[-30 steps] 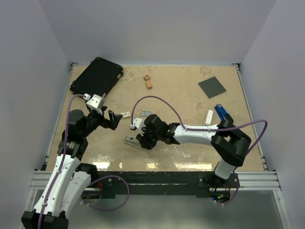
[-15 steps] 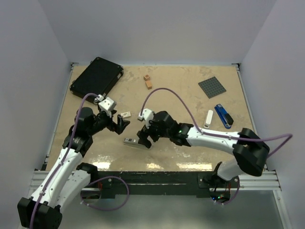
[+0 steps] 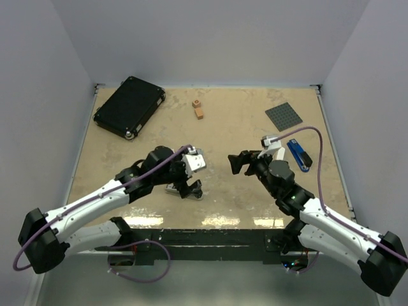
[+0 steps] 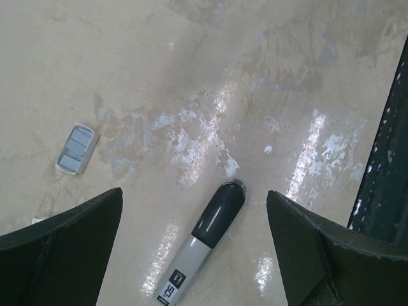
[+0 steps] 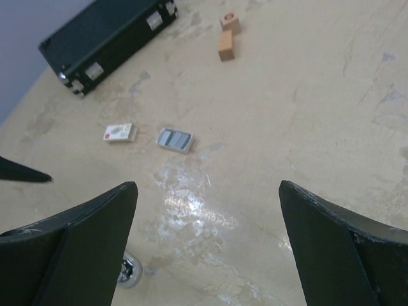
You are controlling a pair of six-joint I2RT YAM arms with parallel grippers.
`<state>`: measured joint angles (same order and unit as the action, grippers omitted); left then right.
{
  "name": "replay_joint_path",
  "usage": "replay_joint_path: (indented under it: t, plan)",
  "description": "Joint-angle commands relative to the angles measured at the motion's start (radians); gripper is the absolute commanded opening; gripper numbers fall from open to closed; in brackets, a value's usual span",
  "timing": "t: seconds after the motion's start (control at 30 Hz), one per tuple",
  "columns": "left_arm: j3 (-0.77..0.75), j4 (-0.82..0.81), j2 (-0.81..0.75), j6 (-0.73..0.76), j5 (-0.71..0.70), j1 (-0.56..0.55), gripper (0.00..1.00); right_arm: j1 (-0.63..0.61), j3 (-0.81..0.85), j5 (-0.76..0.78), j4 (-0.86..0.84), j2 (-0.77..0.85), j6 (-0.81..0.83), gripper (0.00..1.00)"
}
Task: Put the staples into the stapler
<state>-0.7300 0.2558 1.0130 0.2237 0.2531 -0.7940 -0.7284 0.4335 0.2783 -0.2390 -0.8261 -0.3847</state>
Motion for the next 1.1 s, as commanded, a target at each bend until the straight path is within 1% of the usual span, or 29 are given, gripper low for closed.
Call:
replay_joint_path:
  t: [0.0, 0.1, 0.13, 0.2, 0.3, 0.43, 0.47, 0.57, 0.6, 0.73, 0.9, 0.97, 1.0, 1.07]
  plan:
    - [-0.051, -0.006, 0.082, 0.106, -0.097, -0.068, 1.00, -0.005, -0.047, 0.056, -0.102, 0.112, -0.005, 0.98]
    - [-0.049, -0.007, 0.128, 0.169, -0.062, -0.091, 1.00, -0.005, -0.094, -0.013, -0.134, 0.172, 0.020, 0.98]
    - [-0.049, -0.006, 0.137, 0.221, -0.046, -0.100, 0.90, -0.005, -0.104, -0.031, -0.143, 0.185, 0.021, 0.98]
    - [-0.051, 0.008, 0.179, 0.258, 0.003, -0.103, 0.85, -0.003, -0.127, -0.041, -0.164, 0.208, 0.033, 0.98]
    - [-0.057, 0.016, 0.234, 0.292, 0.015, -0.114, 0.86, -0.005, -0.137, -0.039, -0.174, 0.226, 0.047, 0.98]
    - [-0.057, 0.031, 0.286, 0.350, 0.017, -0.123, 0.86, -0.005, -0.139, -0.048, -0.178, 0.202, 0.050, 0.98]
    - [-0.058, 0.036, 0.301, 0.355, 0.009, -0.125, 0.86, -0.003, -0.142, -0.053, -0.183, 0.197, 0.052, 0.98]
    - [-0.066, 0.051, 0.332, 0.373, 0.005, -0.126, 0.82, -0.005, -0.147, -0.065, -0.195, 0.180, 0.050, 0.98]
    - [-0.068, 0.059, 0.338, 0.376, 0.003, -0.126, 0.79, -0.005, -0.148, -0.070, -0.198, 0.180, 0.050, 0.98]
    - [-0.088, 0.071, 0.377, 0.390, 0.006, -0.126, 0.74, -0.003, -0.154, -0.082, -0.209, 0.170, 0.053, 0.98]
    - [-0.121, 0.088, 0.438, 0.398, 0.006, -0.126, 0.64, -0.005, -0.156, -0.096, -0.217, 0.154, 0.049, 0.98]
    - [-0.131, 0.092, 0.459, 0.404, 0.005, -0.128, 0.62, -0.003, -0.157, -0.102, -0.218, 0.151, 0.049, 0.98]
    - [-0.134, 0.092, 0.467, 0.404, 0.005, -0.128, 0.58, -0.003, -0.156, -0.103, -0.220, 0.150, 0.049, 0.98]
    - [-0.137, 0.105, 0.486, 0.405, 0.005, -0.126, 0.57, -0.005, -0.156, -0.111, -0.223, 0.150, 0.050, 0.98]
